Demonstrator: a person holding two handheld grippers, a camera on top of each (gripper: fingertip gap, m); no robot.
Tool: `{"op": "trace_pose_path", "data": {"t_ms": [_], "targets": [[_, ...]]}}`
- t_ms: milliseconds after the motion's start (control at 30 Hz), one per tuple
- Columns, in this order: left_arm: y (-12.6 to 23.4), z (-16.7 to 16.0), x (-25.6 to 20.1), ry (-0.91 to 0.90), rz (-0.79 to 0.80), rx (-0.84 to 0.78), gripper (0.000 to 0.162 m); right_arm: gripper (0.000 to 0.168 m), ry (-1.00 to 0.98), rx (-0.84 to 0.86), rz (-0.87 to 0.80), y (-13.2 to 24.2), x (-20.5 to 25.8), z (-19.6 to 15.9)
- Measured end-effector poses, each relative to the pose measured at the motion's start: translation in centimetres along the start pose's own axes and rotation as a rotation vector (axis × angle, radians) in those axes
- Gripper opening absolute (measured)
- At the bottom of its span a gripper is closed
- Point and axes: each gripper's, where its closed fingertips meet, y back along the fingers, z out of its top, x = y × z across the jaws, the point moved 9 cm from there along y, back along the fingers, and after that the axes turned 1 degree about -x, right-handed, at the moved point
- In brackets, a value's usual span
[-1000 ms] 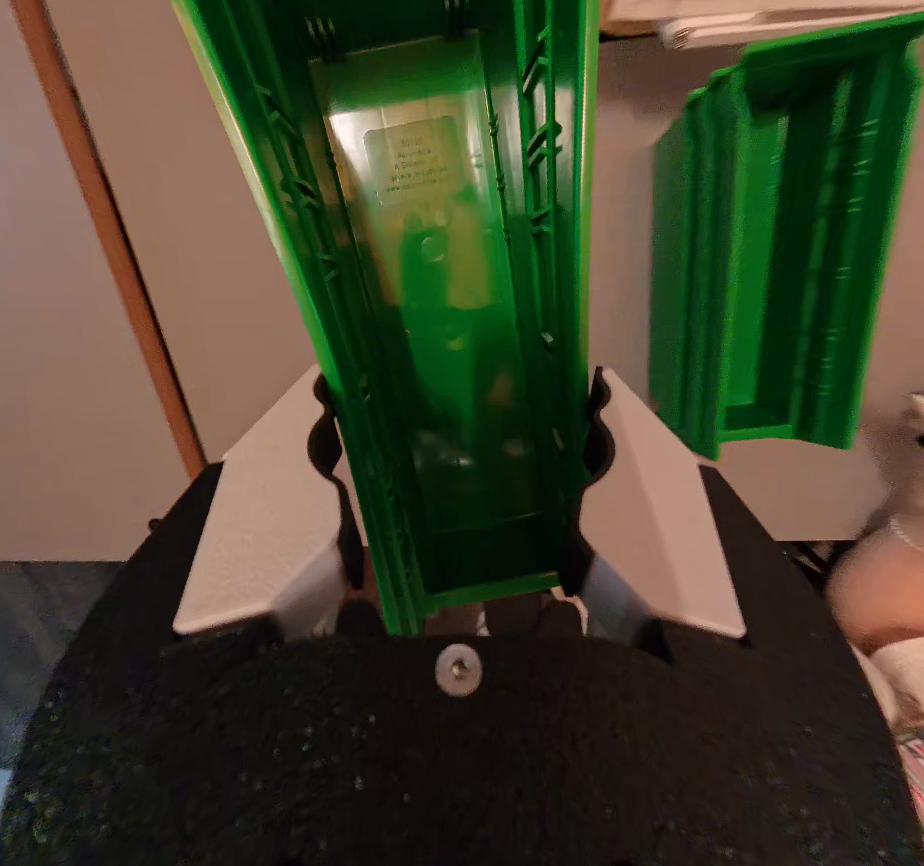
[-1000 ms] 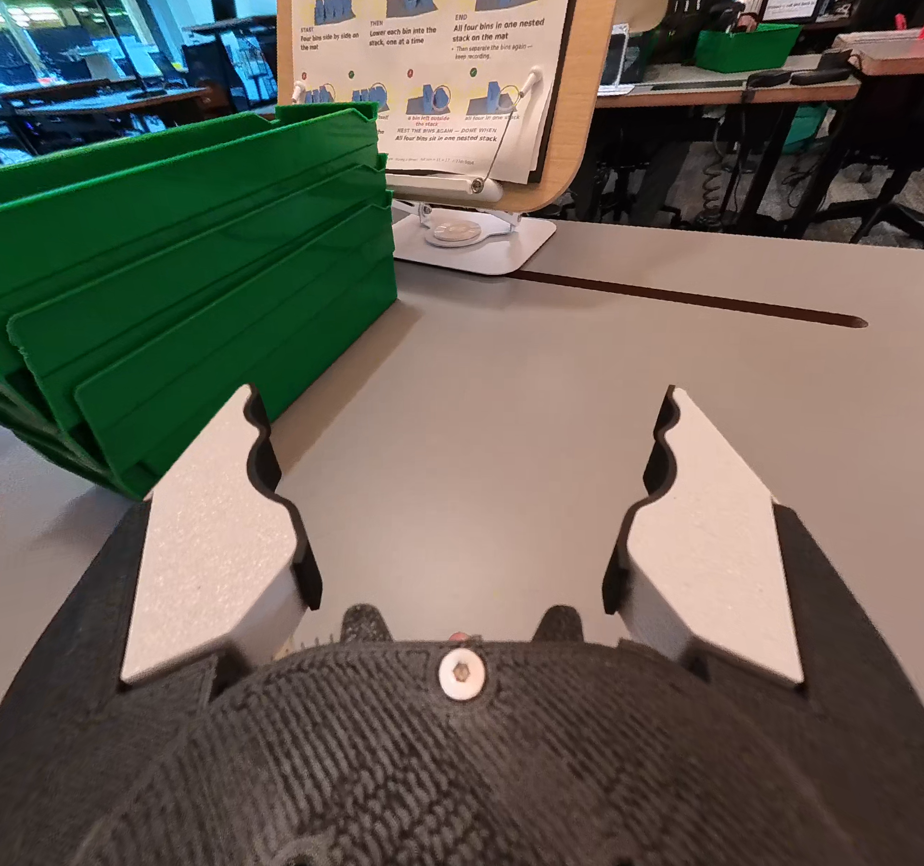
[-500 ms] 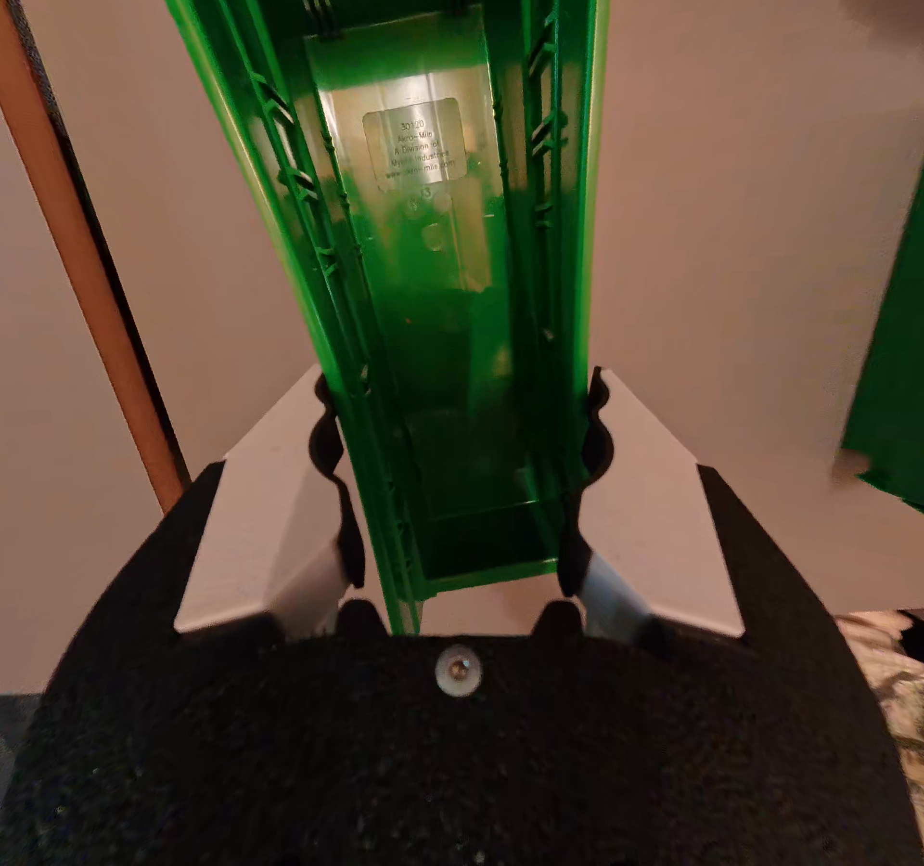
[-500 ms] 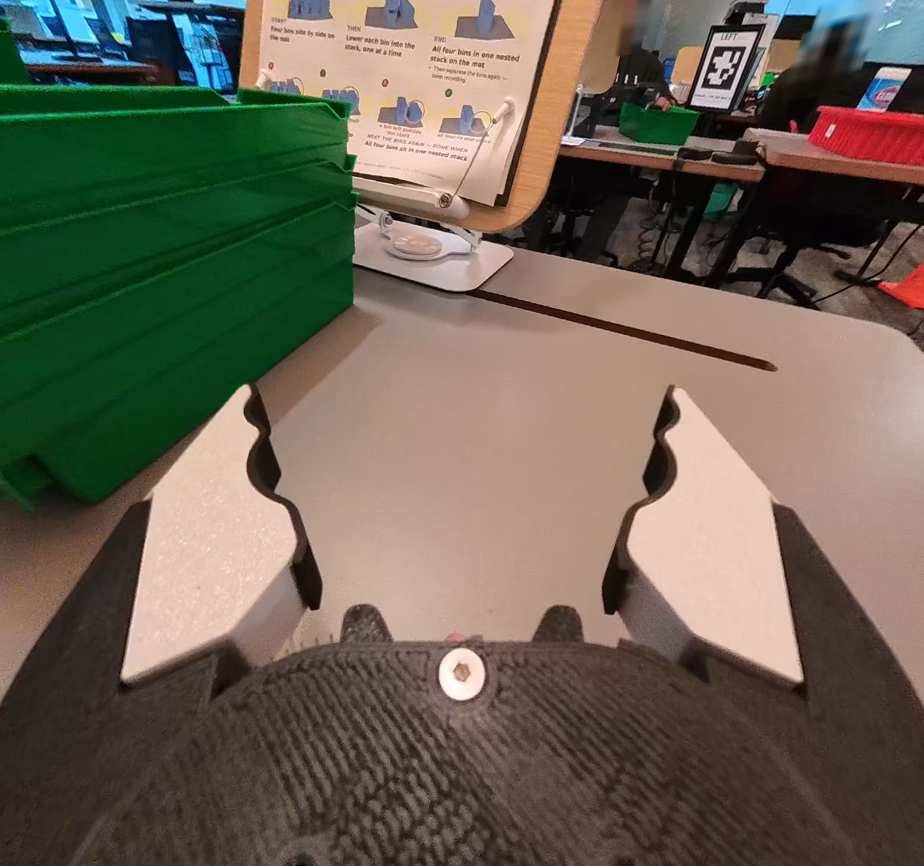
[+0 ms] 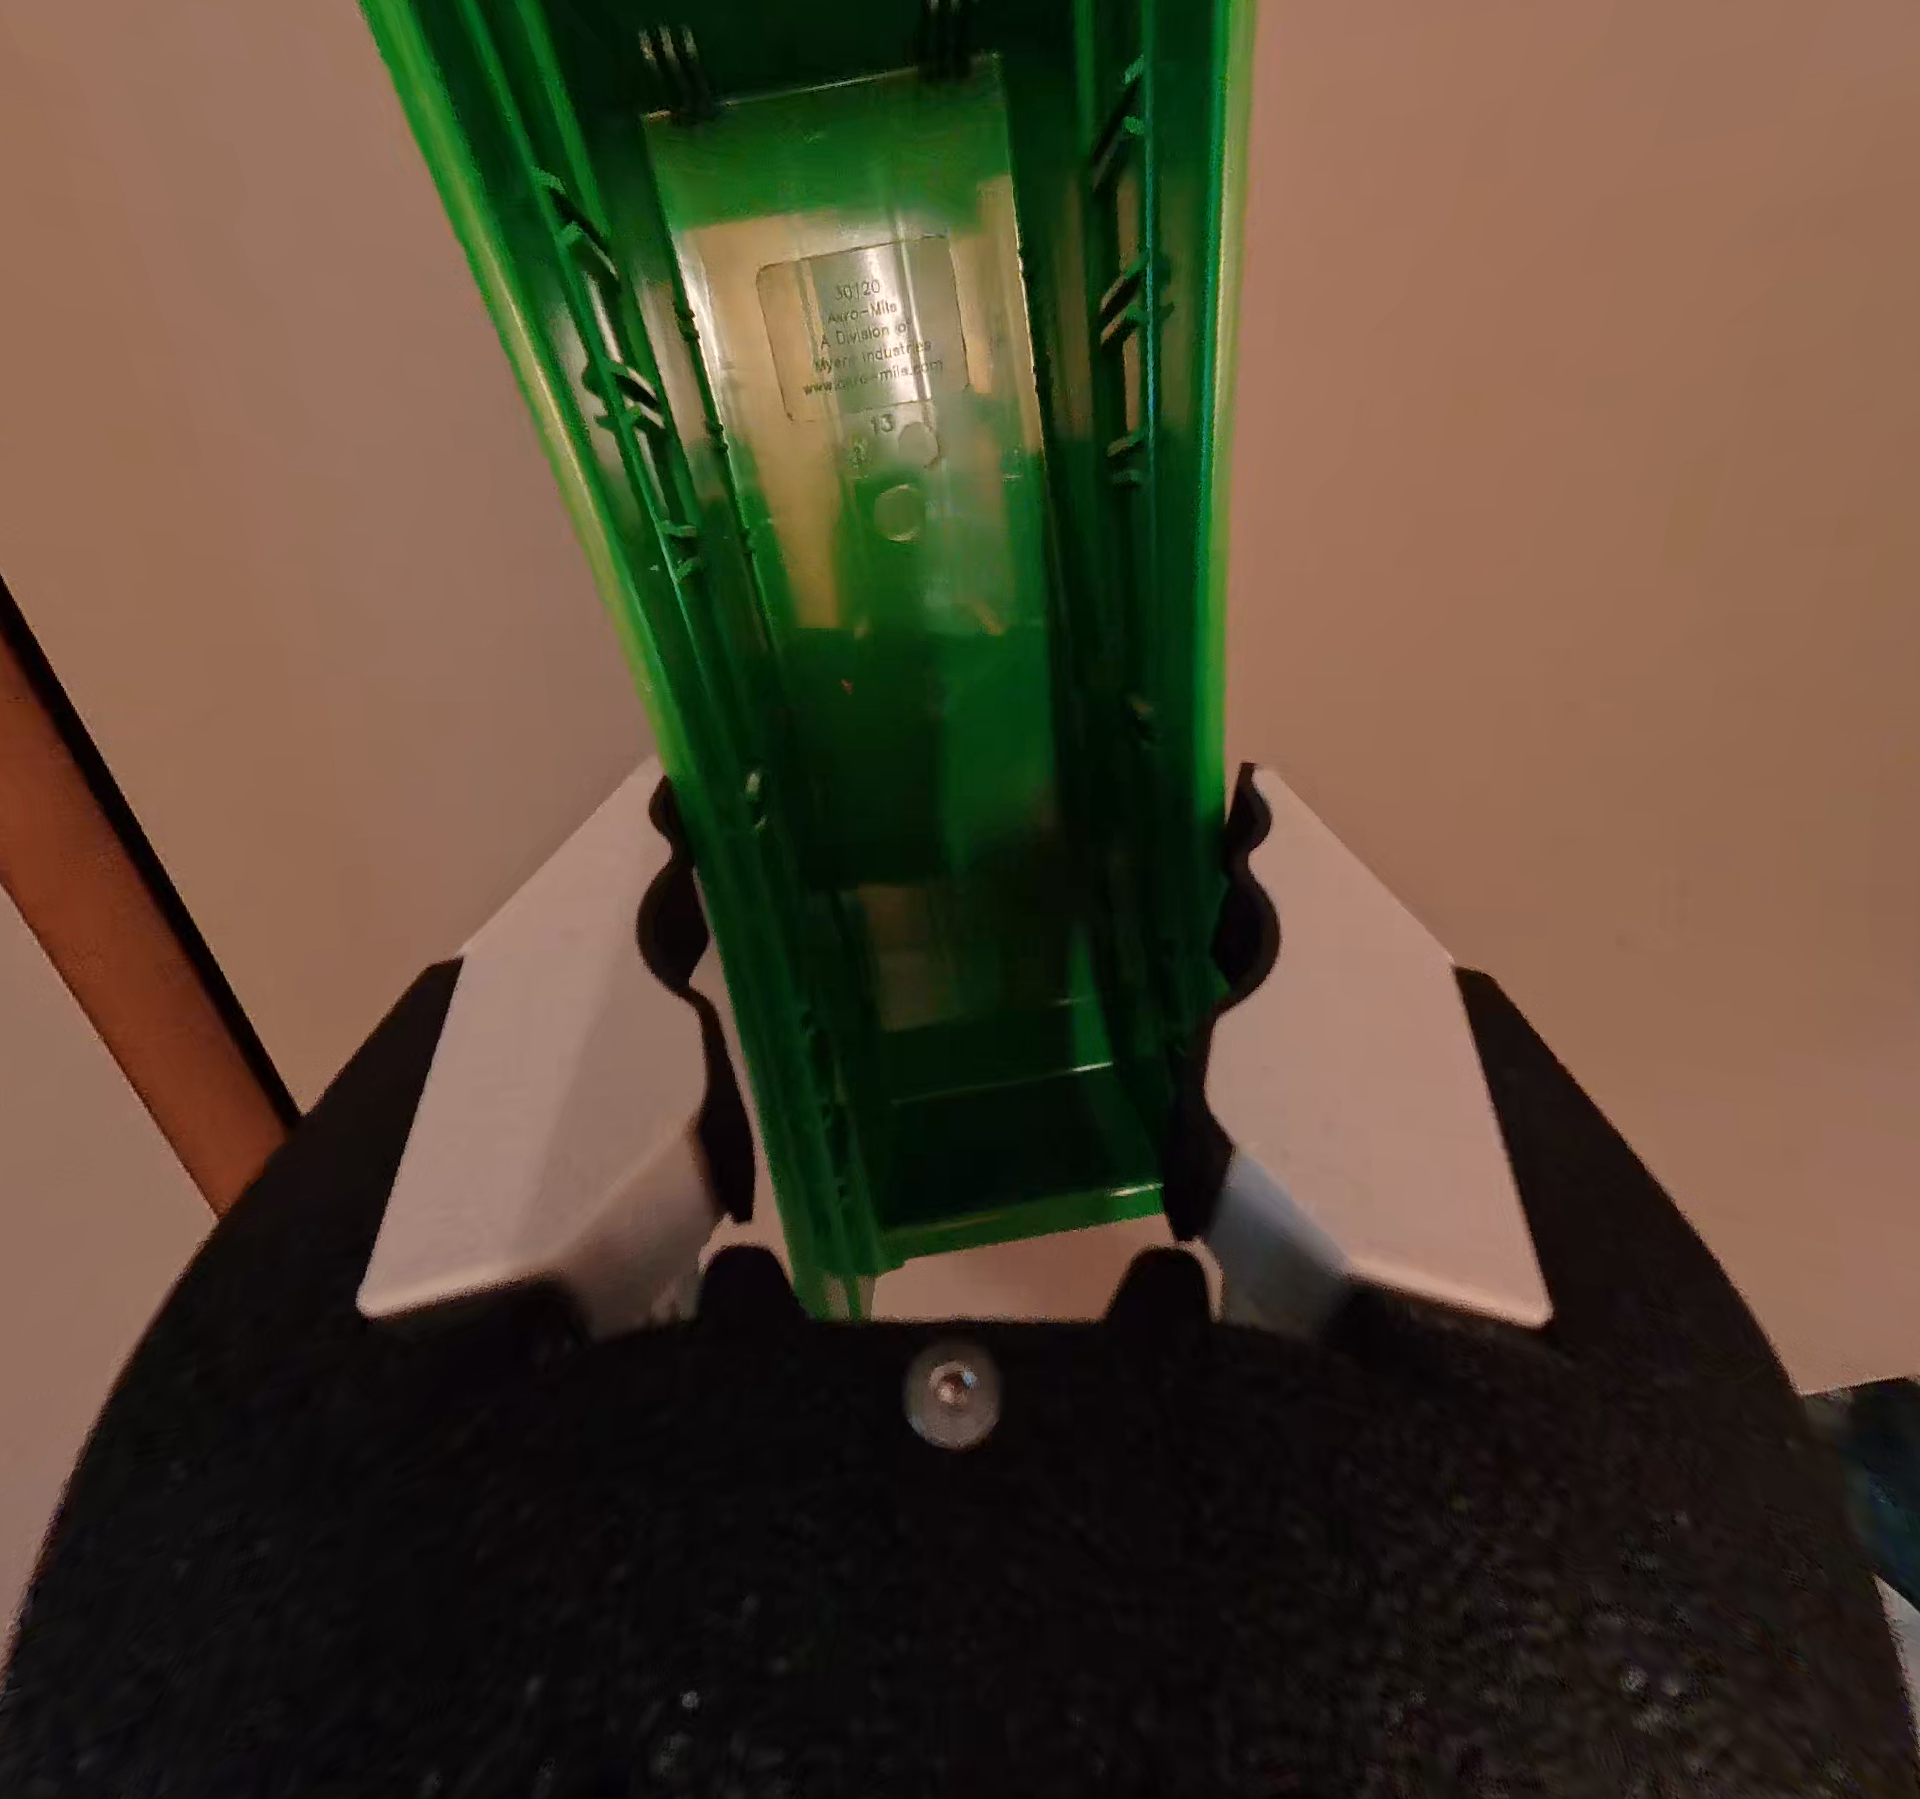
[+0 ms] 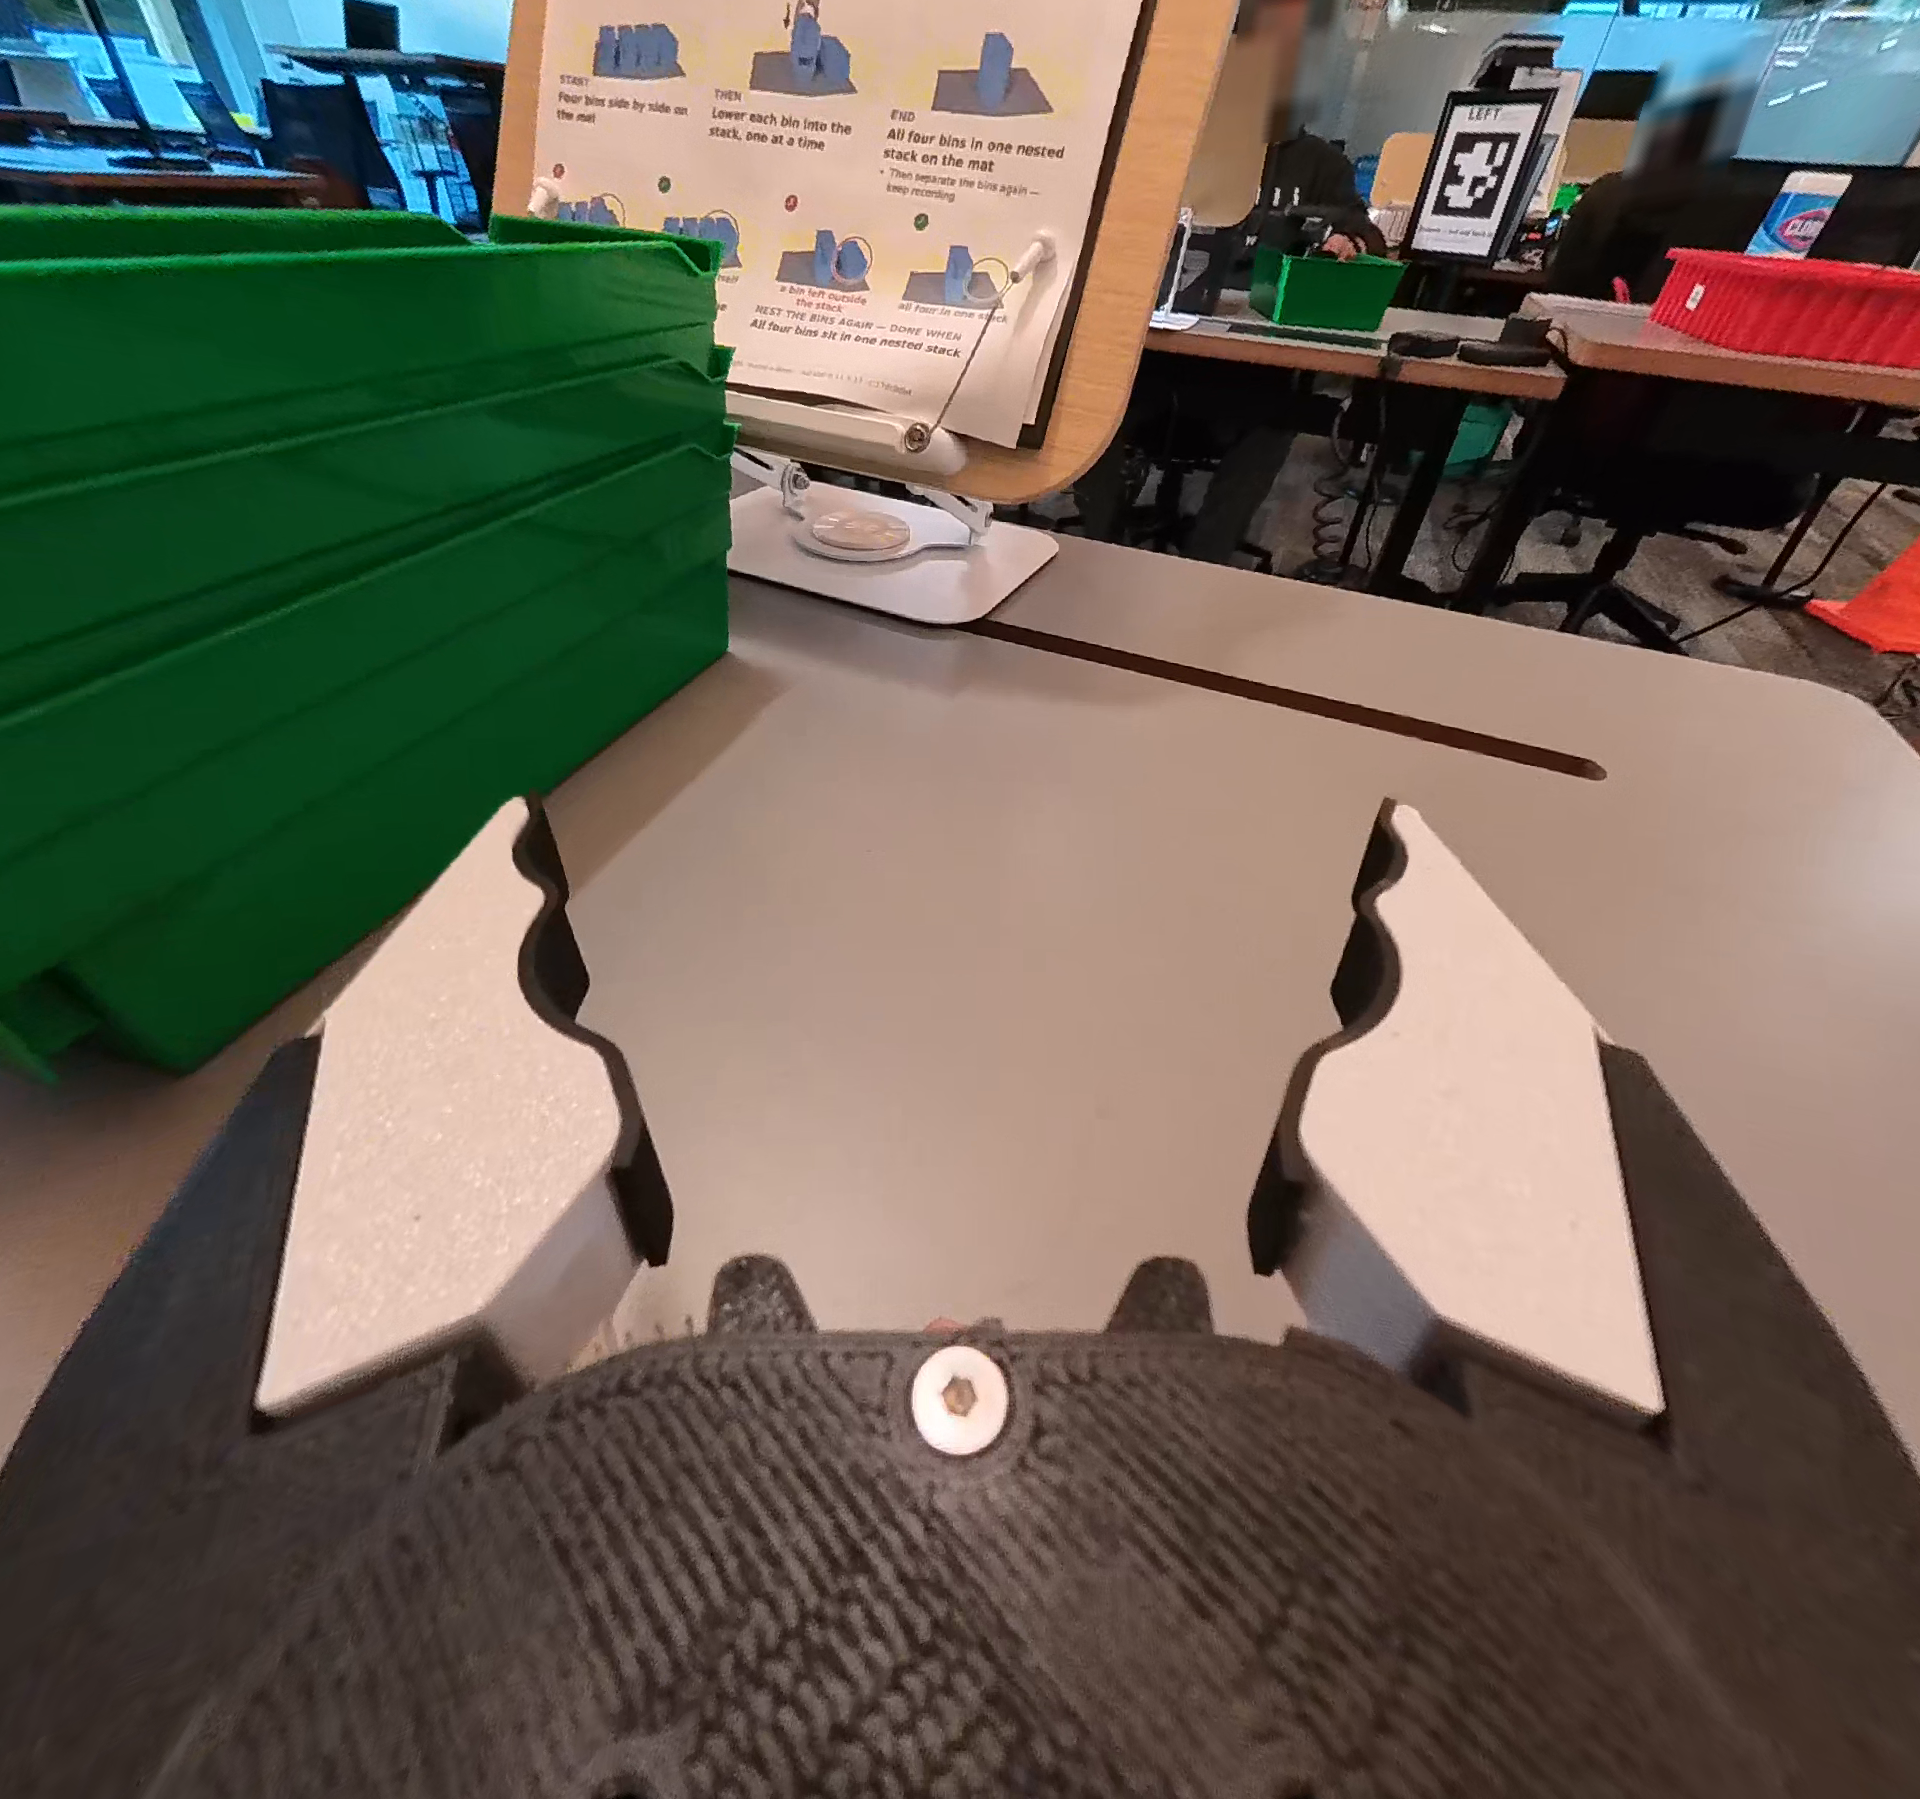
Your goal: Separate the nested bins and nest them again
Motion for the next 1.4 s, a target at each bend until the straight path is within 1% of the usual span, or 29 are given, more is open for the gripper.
{"op": "trace_pose_path", "data": {"t_ms": [133, 200, 233, 267, 300, 367, 467, 533, 633, 700, 867, 1000, 1067, 1200, 1400], "targets": [[-0.2, -0.4, -0.3, -0.034, 0.021, 0.009, 0.119, 0.147, 0.005, 0.022, 0.001, -0.2, 0.0, -0.4], [0.0, -0.2, -0.6, -0.012, 0.079, -0.002, 0.127, 0.147, 0.015, 0.024, -0.008, -0.2, 0.0, -0.5], [0.6, 0.2, -0.8, 0.017, 0.1, -0.027, 0.125, 0.147, 0.019, 0.027, -0.012, -0.1, -0.1, -0.5], [1.6, 0.6, -1.4, 0.031, 0.078, -0.053, 0.124, 0.147, 0.021, 0.029, -0.013, -0.1, -0.1, -0.6], [2.9, 1.2, -2.0, 0.04, 0.065, -0.09, 0.124, 0.147, 0.02, 0.029, -0.013, -0.1, -0.1, -0.6], [6.0, 2.6, -3.4, 0.064, 0.102, -0.179, 0.124, 0.148, 0.009, 0.025, -0.012, -0.1, -0.1, -0.6], [10.6, 4.1, -7.7, 0.059, 0.104, -0.264, 0.127, 0.148, 0.006, 0.014, -0.009, 0.0, 0.0, -0.4], [13.2, 4.6, -11.4, 0.089, 0.08, -0.292, 0.127, 0.149, 0.024, 0.016, -0.01, 0.0, 0.1, -0.3], [15.6, 4.8, -18.1, 0.152, -0.057, -0.277, 0.133, 0.15, 0.044, 0.023, -0.001, 0.0, 0.3, -0.2], [16.3, 4.5, -22.8, 0.128, -0.104, -0.236, 0.133, 0.15, 0.039, 0.015, 0.009, 0.0, 0.5, -0.2], [15.6, 3.8, -33.0, -0.025, -0.029, -0.128, 0.134, 0.151, -0.006, 0.002, 0.041, 0.0, 0.7, -0.3], [13.5, 3.7, -39.0, -0.139, 0.066, -0.037, 0.133, 0.151, -0.008, -0.005, 0.045, -0.1, 0.6, -0.5], [12.5, 3.8, -41.5, -0.177, 0.091, -0.028, 0.133, 0.152, -0.014, 0.002, 0.046, -0.1, 0.4, -0.6], [10.1, 4.0, -44.9, -0.159, 0.078, -0.031, 0.135, 0.152, -0.035, -0.018, 0.043, 0.0, 0.1, -0.4], [6.1, 3.8, -46.2, -0.13, 0.151, 0.026, 0.138, 0.152, -0.007, -0.011, 0.044, -0.1, 0.4, -0.4]]}}
